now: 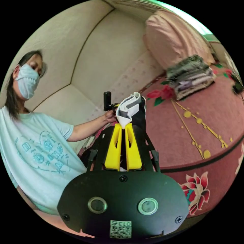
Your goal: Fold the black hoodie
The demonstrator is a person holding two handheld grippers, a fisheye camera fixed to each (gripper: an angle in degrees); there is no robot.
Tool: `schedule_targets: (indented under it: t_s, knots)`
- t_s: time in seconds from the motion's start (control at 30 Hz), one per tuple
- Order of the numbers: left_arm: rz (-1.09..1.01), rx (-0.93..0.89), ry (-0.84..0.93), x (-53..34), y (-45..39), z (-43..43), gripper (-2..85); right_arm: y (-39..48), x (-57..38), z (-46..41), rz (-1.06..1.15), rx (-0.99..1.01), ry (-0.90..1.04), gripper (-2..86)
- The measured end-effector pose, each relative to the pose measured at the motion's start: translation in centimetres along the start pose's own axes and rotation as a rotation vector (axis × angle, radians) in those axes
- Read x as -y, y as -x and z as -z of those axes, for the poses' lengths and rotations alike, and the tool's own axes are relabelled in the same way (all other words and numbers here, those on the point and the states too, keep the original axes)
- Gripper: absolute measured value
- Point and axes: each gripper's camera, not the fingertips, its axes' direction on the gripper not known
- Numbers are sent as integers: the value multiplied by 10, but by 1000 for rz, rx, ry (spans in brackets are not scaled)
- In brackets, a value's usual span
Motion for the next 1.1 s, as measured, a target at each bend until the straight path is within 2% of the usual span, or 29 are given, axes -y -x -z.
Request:
schedule_targets:
  t_s: [0.13,0.2,0.33,0.43,0.57,0.63,0.73,0.83,0.87,0.9,0.97,1.07,1.1]
  knots:
    - [11,93,-102,-68,-43,83,33,113,8,-59,243,125,141,18]
    - [74,159,-140,-125,-70,126,31,179,-4,-114,351,223,240,18]
    - [236,267,-129,-219,-101,157,24,262,-49,-214,488,305,417,19]
    - [403,312,-120,-294,-113,157,18,323,-105,-301,656,271,572,20]
    - [606,318,-74,-371,-111,130,19,371,-198,-417,884,62,793,20]
    - [686,300,-68,-395,-110,119,30,380,-227,-455,934,-34,866,21]
    - [784,256,-92,-423,-120,118,48,391,-250,-490,967,-63,918,22]
    - [934,400,-41,-445,-144,141,46,404,-256,-507,973,-79,937,24]
    - [994,502,-68,-449,-161,157,44,410,-256,-510,977,-83,936,25]
    - [947,598,-132,-438,-183,171,40,415,-257,-513,983,-85,935,26]
    - [767,640,-180,-395,-212,172,29,424,-259,-517,1014,-89,934,28]
    - [504,601,-31,-307,-240,116,10,436,-260,-525,1048,-95,944,36]
    - [441,677,65,-285,-247,84,6,441,-258,-526,1053,-94,950,42]
